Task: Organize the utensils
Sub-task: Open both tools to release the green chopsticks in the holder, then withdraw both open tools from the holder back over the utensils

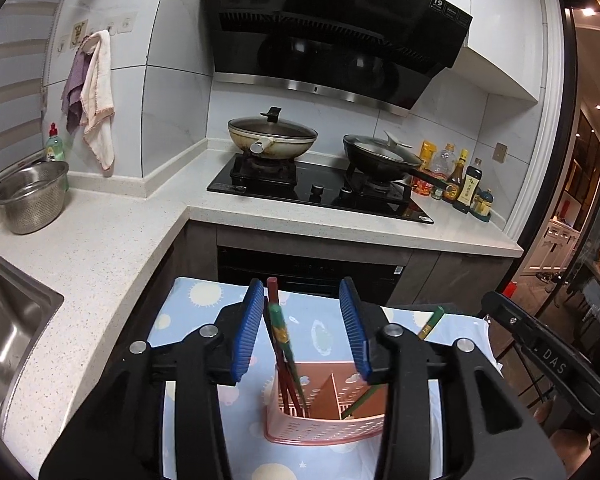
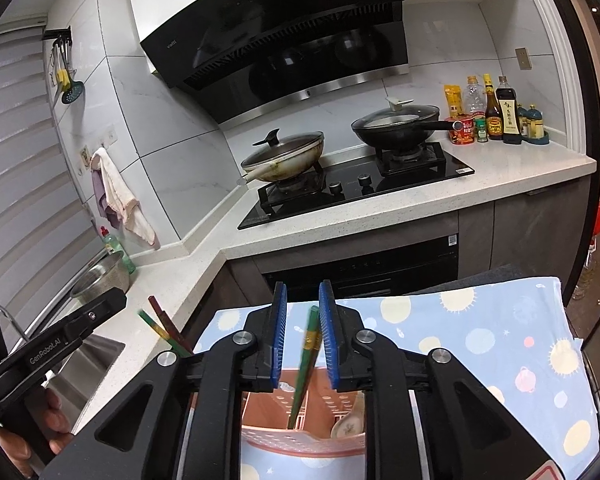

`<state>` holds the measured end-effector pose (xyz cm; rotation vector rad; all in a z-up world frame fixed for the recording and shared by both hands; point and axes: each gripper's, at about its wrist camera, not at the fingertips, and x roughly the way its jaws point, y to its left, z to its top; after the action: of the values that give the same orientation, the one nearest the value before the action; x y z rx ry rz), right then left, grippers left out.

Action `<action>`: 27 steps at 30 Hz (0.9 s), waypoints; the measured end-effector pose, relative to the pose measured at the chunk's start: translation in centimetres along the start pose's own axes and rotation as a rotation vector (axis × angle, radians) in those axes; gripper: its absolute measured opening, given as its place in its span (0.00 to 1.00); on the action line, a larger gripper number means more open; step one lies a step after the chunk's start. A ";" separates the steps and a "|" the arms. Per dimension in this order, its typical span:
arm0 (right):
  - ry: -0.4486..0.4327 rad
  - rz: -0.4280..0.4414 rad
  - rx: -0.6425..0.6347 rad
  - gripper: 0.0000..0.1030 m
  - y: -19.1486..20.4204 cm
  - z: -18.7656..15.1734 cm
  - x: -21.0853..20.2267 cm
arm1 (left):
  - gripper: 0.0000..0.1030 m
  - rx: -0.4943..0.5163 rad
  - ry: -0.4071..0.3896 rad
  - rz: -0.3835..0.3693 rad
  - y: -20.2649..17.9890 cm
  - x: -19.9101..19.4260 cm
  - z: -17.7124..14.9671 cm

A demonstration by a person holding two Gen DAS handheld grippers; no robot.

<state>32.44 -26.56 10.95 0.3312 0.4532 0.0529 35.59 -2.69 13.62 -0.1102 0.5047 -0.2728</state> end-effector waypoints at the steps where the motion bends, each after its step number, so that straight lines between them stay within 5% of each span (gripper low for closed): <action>1: -0.001 0.000 -0.001 0.18 0.0 0.0 -0.1 | 0.36 -0.001 0.001 -0.002 0.1 -0.1 0.0; 14: 0.014 -0.013 -0.053 0.23 0.8 -1.7 -2.8 | 0.36 -0.001 0.022 0.006 0.4 -1.4 -1.4; 27: 0.088 -0.056 -0.082 0.23 0.0 -7.7 -8.3 | 0.36 0.005 0.105 0.006 0.6 -5.3 -7.5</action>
<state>21.62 -25.25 7.91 0.2357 0.5461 0.0315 27.59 -0.84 9.44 -0.0897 0.6089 -0.2749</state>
